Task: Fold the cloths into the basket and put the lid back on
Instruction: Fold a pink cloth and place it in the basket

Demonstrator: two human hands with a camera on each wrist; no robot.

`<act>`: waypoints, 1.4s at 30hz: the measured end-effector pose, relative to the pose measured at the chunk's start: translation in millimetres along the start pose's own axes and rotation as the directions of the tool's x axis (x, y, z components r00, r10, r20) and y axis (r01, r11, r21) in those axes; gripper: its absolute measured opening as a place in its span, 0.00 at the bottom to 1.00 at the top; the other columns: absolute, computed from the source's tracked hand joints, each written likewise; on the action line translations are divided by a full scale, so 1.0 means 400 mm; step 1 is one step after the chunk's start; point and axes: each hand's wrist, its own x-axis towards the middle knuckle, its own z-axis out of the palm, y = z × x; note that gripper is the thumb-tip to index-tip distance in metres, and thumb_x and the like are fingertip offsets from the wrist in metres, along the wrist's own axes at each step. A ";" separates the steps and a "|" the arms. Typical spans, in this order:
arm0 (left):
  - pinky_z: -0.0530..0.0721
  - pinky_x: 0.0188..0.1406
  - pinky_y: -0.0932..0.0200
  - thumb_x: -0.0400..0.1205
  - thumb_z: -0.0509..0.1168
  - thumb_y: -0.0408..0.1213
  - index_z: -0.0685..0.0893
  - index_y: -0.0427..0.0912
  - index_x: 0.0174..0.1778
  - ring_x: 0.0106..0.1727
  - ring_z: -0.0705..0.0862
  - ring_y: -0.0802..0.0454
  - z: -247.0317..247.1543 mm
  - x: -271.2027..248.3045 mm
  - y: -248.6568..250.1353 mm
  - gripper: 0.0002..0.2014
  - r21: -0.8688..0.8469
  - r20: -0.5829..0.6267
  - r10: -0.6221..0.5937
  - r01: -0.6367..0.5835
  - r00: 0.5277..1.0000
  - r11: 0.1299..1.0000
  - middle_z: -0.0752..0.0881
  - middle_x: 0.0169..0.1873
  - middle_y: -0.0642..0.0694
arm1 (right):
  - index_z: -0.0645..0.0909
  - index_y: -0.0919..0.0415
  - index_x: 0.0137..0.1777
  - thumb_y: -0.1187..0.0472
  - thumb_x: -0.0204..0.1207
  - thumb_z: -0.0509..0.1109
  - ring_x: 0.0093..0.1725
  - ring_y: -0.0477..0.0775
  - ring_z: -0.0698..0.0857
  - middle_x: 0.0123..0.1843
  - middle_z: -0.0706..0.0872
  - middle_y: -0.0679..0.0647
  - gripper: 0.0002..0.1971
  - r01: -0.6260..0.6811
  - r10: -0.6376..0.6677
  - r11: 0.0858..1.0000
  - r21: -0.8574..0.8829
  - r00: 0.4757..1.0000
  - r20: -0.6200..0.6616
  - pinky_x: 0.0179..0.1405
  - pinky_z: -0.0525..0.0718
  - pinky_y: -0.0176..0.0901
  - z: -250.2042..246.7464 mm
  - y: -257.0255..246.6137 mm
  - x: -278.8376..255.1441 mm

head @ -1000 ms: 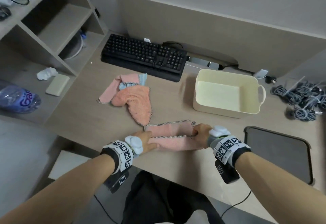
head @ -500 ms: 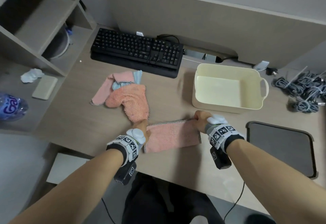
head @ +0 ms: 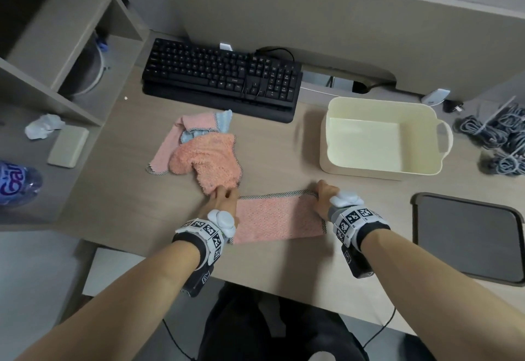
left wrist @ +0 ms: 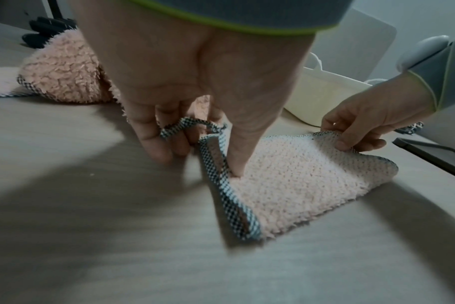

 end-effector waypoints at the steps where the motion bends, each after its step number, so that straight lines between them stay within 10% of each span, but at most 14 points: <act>1: 0.80 0.56 0.48 0.72 0.73 0.37 0.67 0.39 0.67 0.63 0.74 0.37 -0.004 -0.002 -0.005 0.30 0.014 0.014 -0.001 0.001 1.000 1.000 0.69 0.64 0.34 | 0.79 0.65 0.66 0.54 0.80 0.69 0.64 0.66 0.83 0.65 0.84 0.66 0.19 -0.011 0.010 1.000 0.008 1.000 0.014 0.60 0.79 0.53 0.004 -0.001 0.001; 6: 0.80 0.51 0.52 0.75 0.69 0.41 0.72 0.36 0.66 0.61 0.77 0.39 -0.020 0.000 -0.007 0.25 -0.048 0.140 -0.082 0.090 0.987 0.995 0.72 0.65 0.36 | 0.79 0.55 0.67 0.42 0.82 0.61 0.65 0.60 0.83 0.67 0.84 0.55 0.22 -0.047 0.053 0.996 -0.074 0.995 0.083 0.61 0.80 0.50 -0.002 -0.014 -0.018; 11: 0.81 0.62 0.53 0.76 0.69 0.43 0.72 0.38 0.72 0.63 0.82 0.40 -0.028 0.000 -0.014 0.29 -0.359 0.252 -0.143 0.230 0.957 0.905 0.81 0.67 0.40 | 0.76 0.42 0.47 0.30 0.61 0.60 0.52 0.56 0.86 0.49 0.86 0.47 0.22 -0.107 0.100 0.990 0.091 0.992 0.074 0.60 0.84 0.54 -0.011 -0.003 -0.016; 15: 0.81 0.60 0.54 0.73 0.74 0.33 0.79 0.33 0.65 0.62 0.83 0.36 -0.042 -0.013 -0.013 0.24 -0.640 0.233 -0.241 0.335 0.942 0.692 0.85 0.60 0.34 | 0.77 0.49 0.51 0.42 0.66 0.67 0.46 0.59 0.89 0.46 0.87 0.54 0.16 -0.050 0.032 0.970 0.240 0.997 0.076 0.53 0.89 0.58 -0.026 -0.010 -0.018; 19: 0.88 0.51 0.44 0.60 0.79 0.41 0.70 0.46 0.72 0.57 0.85 0.39 0.000 0.010 -0.046 0.42 -0.816 0.347 -0.225 0.411 0.911 0.406 0.83 0.63 0.43 | 0.77 0.55 0.46 0.62 0.77 0.68 0.38 0.66 0.89 0.40 0.84 0.59 0.03 0.006 -0.034 0.913 0.407 0.998 0.060 0.39 0.92 0.66 -0.048 -0.057 -0.057; 25: 0.86 0.47 0.47 0.78 0.68 0.27 0.79 0.41 0.59 0.53 0.84 0.41 -0.098 -0.092 0.041 0.15 -0.927 0.337 -0.137 0.354 0.932 0.125 0.85 0.54 0.41 | 0.76 0.58 0.42 0.65 0.76 0.71 0.31 0.65 0.86 0.35 0.82 0.59 0.06 0.149 -0.205 0.831 0.537 0.978 0.044 0.25 0.90 0.54 -0.052 -0.143 -0.114; 35: 0.86 0.51 0.37 0.84 0.62 0.37 0.82 0.41 0.58 0.45 0.87 0.42 -0.117 -0.147 0.091 0.10 -0.949 0.307 -0.024 0.303 0.952 -0.090 0.87 0.45 0.39 | 0.78 0.54 0.42 0.69 0.74 0.74 0.30 0.54 0.81 0.36 0.85 0.55 0.10 0.250 -0.393 0.767 0.591 0.911 0.125 0.34 0.85 0.48 0.020 -0.230 -0.159; 38: 0.89 0.48 0.40 0.80 0.66 0.50 0.84 0.42 0.56 0.50 0.89 0.39 -0.120 -0.148 0.078 0.16 -0.950 0.302 -0.008 0.300 0.953 -0.087 0.90 0.47 0.38 | 0.83 0.54 0.41 0.68 0.79 0.68 0.29 0.53 0.80 0.34 0.84 0.56 0.09 0.233 -0.406 0.768 0.597 0.898 0.171 0.37 0.84 0.48 0.026 -0.230 -0.169; 42: 0.87 0.54 0.41 0.80 0.68 0.36 0.83 0.43 0.59 0.51 0.88 0.42 -0.109 -0.151 0.065 0.11 -0.965 0.261 0.032 0.261 0.965 0.019 0.90 0.49 0.41 | 0.82 0.63 0.46 0.79 0.77 0.55 0.26 0.48 0.82 0.38 0.84 0.62 0.17 0.197 -0.400 0.759 0.621 0.893 0.205 0.28 0.84 0.37 0.003 -0.223 -0.177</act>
